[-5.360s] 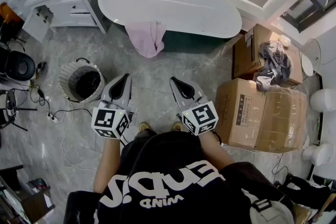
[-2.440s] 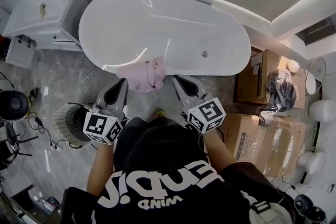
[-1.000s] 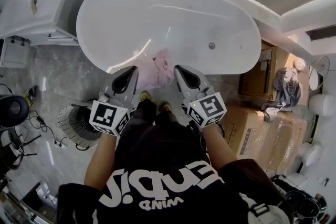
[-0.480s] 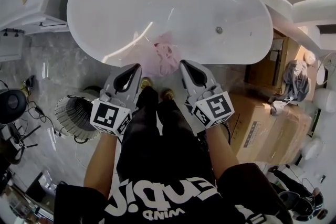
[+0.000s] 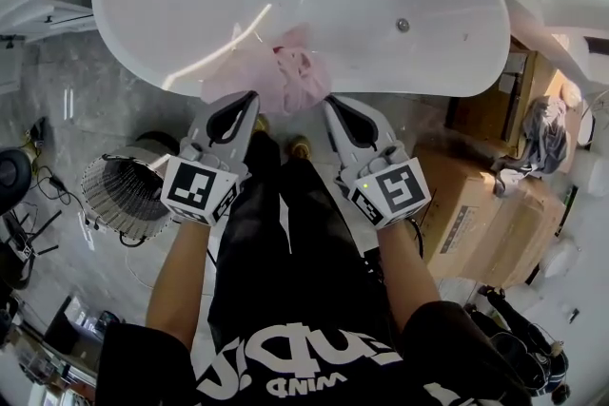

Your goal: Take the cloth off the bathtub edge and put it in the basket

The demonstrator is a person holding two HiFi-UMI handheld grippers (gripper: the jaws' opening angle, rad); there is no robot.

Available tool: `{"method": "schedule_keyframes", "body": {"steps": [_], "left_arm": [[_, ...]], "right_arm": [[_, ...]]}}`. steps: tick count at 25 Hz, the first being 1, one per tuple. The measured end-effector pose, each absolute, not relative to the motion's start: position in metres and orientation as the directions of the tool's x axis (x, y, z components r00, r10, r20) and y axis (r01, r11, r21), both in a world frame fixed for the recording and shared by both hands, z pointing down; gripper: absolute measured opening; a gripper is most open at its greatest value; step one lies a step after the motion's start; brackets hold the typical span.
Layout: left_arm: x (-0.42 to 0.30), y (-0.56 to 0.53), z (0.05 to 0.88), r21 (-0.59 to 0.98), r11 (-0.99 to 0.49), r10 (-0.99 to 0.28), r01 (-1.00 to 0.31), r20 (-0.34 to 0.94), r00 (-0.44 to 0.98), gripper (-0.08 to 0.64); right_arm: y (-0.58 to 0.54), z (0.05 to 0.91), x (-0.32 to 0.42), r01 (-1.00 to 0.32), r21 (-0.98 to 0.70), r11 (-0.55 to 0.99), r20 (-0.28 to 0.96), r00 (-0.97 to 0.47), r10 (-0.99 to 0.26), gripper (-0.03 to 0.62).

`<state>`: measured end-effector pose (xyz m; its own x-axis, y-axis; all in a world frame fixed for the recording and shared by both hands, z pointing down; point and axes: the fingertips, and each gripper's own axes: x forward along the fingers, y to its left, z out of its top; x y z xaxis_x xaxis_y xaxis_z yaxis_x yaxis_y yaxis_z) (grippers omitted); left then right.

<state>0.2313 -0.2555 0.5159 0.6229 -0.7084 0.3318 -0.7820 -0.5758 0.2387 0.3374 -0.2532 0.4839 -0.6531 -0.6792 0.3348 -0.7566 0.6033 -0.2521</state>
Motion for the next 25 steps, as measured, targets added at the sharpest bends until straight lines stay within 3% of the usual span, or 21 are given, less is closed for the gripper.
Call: {"method": "schedule_keyframes", "body": {"steps": [9,15,18,25], "left_arm": [[0.245,-0.242,0.518,0.209,-0.613,-0.688,-0.762,0.331,0.645,0.023],[0.249,-0.242,0.523,0.226,-0.637,-0.657,-0.737,0.341,0.672,0.155],[0.258,-0.243,0.528,0.262,-0.654,-0.62,-0.71,0.352,0.701,0.291],[0.267,-0.242,0.547,0.239,-0.7,-0.55,-0.673,0.42,0.722,0.322]], "right_arm": [[-0.245,0.496,0.337,-0.753,-0.268,0.601,0.354,-0.657,-0.666,0.005],[-0.242,0.492,0.339,-0.747,-0.272,0.607,0.348,-0.664,-0.662,0.005],[-0.241,0.493,0.344,-0.752,-0.279,0.598,0.352,-0.659,-0.664,0.005],[-0.24,0.495,0.348,-0.754,-0.283,0.593,0.36,-0.656,-0.663,0.005]]}}
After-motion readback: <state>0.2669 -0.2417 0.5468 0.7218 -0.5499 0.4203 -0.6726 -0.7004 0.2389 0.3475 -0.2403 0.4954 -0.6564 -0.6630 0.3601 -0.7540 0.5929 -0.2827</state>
